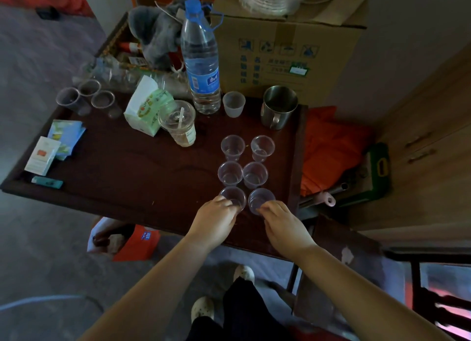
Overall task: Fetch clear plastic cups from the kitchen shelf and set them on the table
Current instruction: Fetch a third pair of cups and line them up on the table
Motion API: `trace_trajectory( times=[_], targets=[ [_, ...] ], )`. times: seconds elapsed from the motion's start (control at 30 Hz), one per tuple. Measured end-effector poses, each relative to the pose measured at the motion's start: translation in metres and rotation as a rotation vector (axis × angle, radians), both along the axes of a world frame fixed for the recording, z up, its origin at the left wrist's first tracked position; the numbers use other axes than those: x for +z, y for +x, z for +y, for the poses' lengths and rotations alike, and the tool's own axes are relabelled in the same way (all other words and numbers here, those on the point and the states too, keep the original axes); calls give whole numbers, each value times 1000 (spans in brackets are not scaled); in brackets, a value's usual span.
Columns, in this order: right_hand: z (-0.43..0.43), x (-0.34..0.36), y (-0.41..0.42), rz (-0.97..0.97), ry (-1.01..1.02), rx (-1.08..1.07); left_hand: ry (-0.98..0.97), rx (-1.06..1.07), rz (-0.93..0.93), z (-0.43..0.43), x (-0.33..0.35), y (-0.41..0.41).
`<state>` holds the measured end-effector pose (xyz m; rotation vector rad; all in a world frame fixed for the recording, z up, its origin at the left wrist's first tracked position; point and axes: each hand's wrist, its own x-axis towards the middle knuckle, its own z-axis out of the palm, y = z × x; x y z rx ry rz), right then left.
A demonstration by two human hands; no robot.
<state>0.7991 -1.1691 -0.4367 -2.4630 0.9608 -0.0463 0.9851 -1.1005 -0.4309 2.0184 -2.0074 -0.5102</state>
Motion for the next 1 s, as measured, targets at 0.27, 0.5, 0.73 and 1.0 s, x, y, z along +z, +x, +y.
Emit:
trace_trajectory(
  times=[0.27,0.5,0.73,1.0],
  targets=[
    [-7,-10,1,-47,38,-24,37,22,4,-6,-7,-1],
    [-4,-11,-1,-45,59,-25,69,0,-16,-7,-9,-4],
    [-3,-5,-6,-69,39,-45,61,-7,-32,-5,-9,-5],
    [10,7,-13,-83,-42,-108,28,-9,-40,2,-4,1]
  ],
)
